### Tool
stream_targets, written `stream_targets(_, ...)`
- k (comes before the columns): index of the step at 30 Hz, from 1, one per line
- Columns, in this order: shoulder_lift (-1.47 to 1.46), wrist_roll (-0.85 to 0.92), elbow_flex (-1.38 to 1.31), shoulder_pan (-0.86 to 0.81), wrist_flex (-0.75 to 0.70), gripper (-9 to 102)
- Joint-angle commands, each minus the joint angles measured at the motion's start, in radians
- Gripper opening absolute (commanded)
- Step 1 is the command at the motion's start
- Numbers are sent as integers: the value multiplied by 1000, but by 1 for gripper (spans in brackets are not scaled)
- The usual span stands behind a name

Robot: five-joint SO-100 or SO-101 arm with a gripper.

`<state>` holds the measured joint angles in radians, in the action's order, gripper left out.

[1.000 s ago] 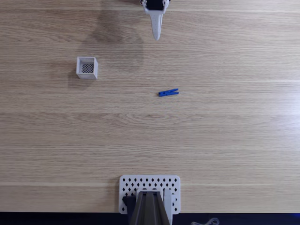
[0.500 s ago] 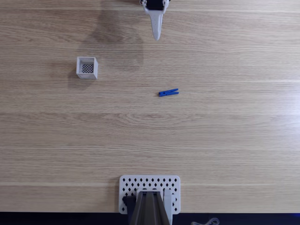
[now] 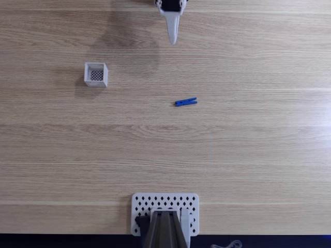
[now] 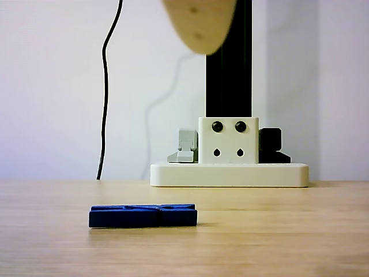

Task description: Grasp a peg and put it in the crate.

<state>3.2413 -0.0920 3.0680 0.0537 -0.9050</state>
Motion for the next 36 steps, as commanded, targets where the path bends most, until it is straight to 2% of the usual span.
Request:
stream_targets(1, -199, 2, -127, -5, 17, 0)
stream_targets(10, -844, 20, -505, -6, -2, 0)
stream_targets(17, -1200, 230, -801, 38, -6, 0)
stream_targets(28, -1646, 98, -1454, 101, -244, 0)
stream_targets(36, -1914, 100, -1779, 98, -295, 3)
